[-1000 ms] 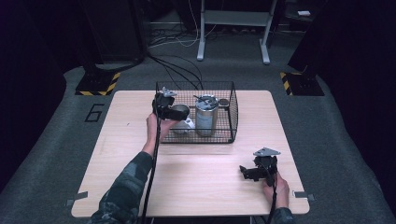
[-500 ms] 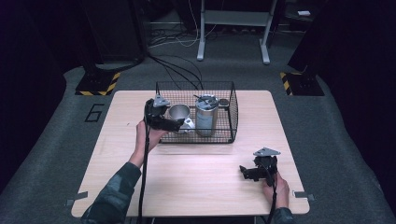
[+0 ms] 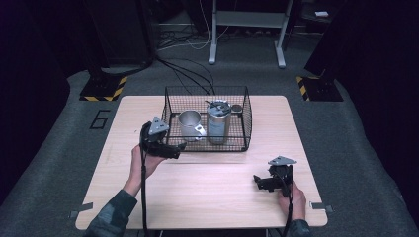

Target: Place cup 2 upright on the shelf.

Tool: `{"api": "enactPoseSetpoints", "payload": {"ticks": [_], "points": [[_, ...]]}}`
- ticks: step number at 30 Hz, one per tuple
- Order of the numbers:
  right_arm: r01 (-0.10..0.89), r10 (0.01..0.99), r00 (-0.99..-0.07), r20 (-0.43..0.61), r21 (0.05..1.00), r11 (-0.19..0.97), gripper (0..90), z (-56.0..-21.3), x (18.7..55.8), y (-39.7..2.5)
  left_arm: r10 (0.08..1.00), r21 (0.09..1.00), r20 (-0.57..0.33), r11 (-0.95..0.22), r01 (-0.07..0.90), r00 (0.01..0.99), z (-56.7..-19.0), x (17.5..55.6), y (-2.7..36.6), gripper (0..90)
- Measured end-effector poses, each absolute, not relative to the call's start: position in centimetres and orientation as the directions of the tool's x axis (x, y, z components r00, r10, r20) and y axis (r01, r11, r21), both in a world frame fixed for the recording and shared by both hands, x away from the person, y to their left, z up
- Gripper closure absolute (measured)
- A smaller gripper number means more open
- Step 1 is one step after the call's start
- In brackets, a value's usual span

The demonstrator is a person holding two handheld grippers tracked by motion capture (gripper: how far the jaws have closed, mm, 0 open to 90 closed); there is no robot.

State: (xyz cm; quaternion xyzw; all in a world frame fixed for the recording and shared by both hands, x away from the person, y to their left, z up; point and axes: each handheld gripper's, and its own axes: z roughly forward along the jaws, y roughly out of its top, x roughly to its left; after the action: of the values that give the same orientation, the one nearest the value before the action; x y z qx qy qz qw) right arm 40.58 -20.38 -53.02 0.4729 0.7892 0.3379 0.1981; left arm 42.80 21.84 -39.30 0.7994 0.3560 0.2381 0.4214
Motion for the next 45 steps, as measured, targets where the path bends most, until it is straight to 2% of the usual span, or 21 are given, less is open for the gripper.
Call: {"api": "enactPoseSetpoints", "payload": {"ticks": [12,24,29,38,45], "points": [[0.613,0.881,-0.473,0.009,0.721,0.322,0.0,-53.0,40.6,-20.4,0.797,0.816,0.088,-0.402,0.415,0.597,-43.7,39.0,25.6,0.2],[0.613,0.881,-0.473,0.009,0.721,0.322,0.0,-53.0,40.6,-20.4,0.862,0.764,0.025,-0.343,0.546,0.507,-49.6,36.4,30.0,0.1],[0.609,0.878,-0.479,-0.002,0.719,0.334,0.0,-53.0,40.6,-20.4,0.905,0.744,-0.002,-0.283,0.605,0.425,-51.7,36.0,32.7,0.1],[0.610,0.878,-0.478,0.003,0.720,0.330,0.0,-53.0,40.6,-20.4,0.935,0.731,-0.005,-0.239,0.640,0.355,-53.2,36.6,35.3,0.1],[0.612,0.880,-0.476,0.006,0.721,0.326,0.0,-53.0,40.6,-20.4,0.935,0.722,0.002,-0.248,0.646,0.356,-53.2,36.7,35.6,0.0]]}}
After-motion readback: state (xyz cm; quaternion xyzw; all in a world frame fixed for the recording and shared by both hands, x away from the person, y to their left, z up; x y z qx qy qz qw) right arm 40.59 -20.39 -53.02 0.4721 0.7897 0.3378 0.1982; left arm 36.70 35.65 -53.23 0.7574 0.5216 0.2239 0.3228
